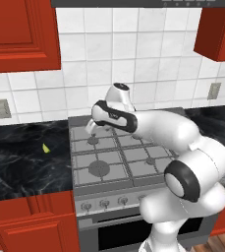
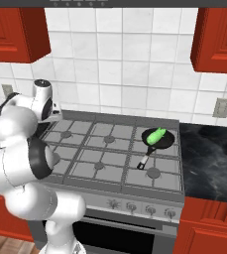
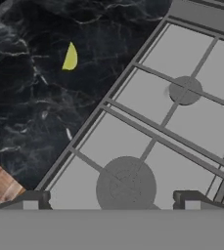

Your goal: Put the corn and lemon wedge in the pan. Then turn on the rear right burner and set the heat to medium.

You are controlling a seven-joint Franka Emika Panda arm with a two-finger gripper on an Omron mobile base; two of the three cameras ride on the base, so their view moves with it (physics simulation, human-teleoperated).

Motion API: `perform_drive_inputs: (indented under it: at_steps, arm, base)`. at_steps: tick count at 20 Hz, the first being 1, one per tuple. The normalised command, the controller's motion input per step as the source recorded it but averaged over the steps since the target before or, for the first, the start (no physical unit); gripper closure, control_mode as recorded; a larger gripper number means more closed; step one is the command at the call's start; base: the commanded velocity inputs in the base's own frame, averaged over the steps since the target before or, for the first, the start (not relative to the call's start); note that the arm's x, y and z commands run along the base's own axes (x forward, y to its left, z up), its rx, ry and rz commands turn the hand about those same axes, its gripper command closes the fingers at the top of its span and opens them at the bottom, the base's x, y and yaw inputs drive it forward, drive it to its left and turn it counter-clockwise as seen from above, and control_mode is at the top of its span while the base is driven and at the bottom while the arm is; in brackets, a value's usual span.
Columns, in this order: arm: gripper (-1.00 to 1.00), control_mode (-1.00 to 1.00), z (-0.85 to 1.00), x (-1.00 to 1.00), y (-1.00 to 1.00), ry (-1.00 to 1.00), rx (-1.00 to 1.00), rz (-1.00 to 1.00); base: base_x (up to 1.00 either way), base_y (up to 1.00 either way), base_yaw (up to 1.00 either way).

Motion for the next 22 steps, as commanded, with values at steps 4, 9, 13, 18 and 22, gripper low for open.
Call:
perform_drive_inputs:
  at_steps: [4,9,13,18,22]
  arm:
    - [-1.0,-1.0,0.0,0.0,0.67,0.02,-0.06,0.01]
    - [-1.0,-1.0,0.0,0.0,0.48,0.01,-0.05,-0.01]
    - [-1.0,-1.0,0.0,0.0,0.39,0.0,-0.02,-0.08]
    - [-1.0,-1.0,-0.03,0.0,0.34,0.0,0.0,-0.08]
    - [-1.0,-1.0,-0.29,0.0,0.24,0.0,0.0,-0.05]
  base:
    - [0.0,0.0,0.0]
    - [0.0,0.0,0.0]
    - [0.0,0.0,0.0]
    - [0.0,0.0,0.0]
    - [0.0,0.0,0.0]
